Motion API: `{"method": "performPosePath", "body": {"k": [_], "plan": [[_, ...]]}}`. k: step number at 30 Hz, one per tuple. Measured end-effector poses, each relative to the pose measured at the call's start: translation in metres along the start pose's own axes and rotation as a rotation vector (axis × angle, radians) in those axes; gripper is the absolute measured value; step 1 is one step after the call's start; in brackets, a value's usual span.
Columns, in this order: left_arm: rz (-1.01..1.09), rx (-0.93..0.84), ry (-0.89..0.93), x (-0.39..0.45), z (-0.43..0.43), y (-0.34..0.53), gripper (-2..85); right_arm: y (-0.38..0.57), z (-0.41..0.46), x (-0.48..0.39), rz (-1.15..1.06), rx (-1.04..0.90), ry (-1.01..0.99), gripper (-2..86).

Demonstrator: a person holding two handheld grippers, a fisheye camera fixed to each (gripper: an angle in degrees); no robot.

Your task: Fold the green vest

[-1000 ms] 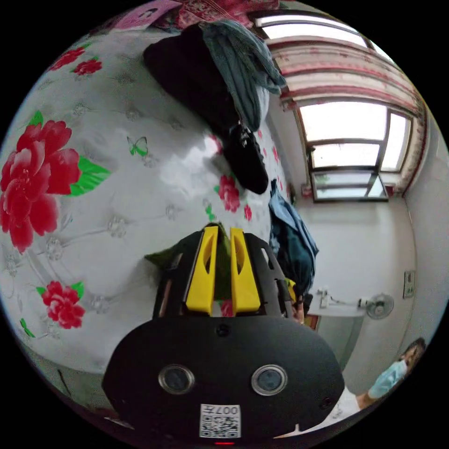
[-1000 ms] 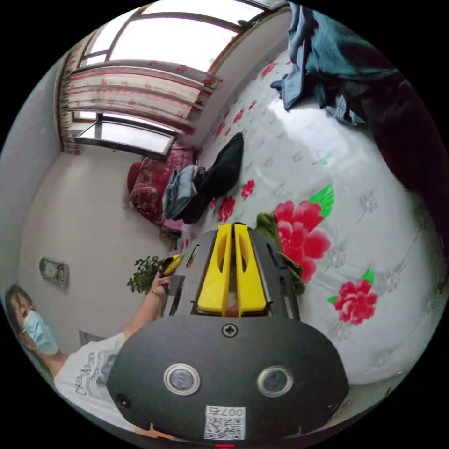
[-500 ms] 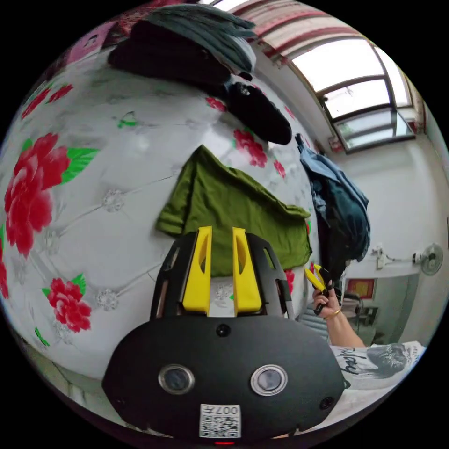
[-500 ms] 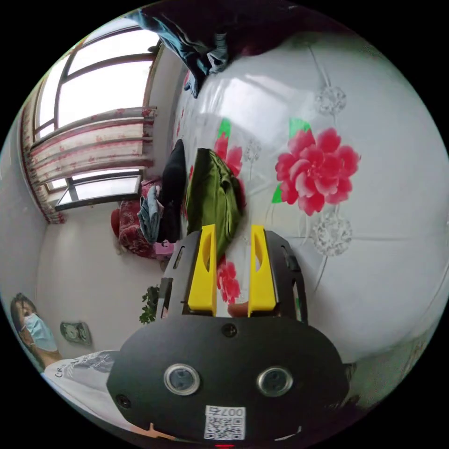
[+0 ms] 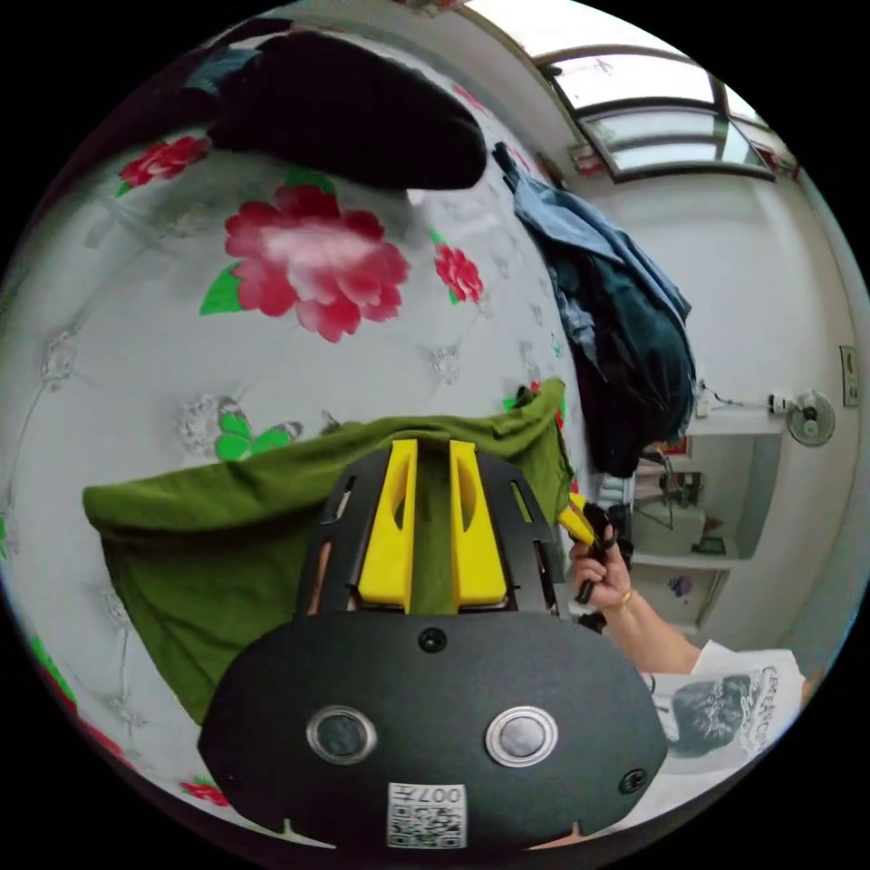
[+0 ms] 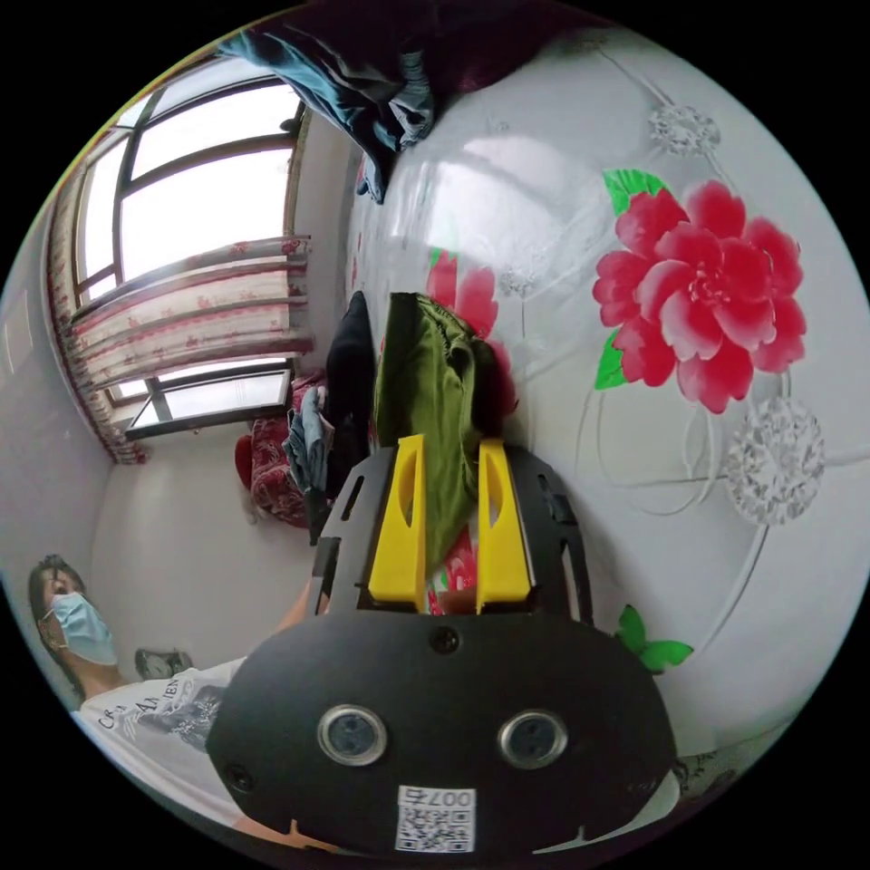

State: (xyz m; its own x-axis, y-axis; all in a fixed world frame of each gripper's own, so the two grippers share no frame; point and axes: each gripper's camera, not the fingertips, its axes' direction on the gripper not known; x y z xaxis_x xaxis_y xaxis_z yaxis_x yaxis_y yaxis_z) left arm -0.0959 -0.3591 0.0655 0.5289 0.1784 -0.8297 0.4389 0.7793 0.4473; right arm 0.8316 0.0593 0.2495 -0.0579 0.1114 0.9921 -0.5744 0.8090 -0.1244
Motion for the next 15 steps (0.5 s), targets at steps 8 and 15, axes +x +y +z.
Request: {"method": "performPosePath", "body": {"k": [8, 15], "plan": [[-0.104, 0.182, 0.049, -0.023, -0.023, 0.021, 4.8, 0.005, 0.023, 0.024, 0.028, -0.005, 0.017, 4.9], [0.044, 0.178, -0.217, 0.002, -0.038, 0.1, 5.3, 0.006, 0.021, -0.052, -0.284, 0.135, 0.427, 4.4]]}}
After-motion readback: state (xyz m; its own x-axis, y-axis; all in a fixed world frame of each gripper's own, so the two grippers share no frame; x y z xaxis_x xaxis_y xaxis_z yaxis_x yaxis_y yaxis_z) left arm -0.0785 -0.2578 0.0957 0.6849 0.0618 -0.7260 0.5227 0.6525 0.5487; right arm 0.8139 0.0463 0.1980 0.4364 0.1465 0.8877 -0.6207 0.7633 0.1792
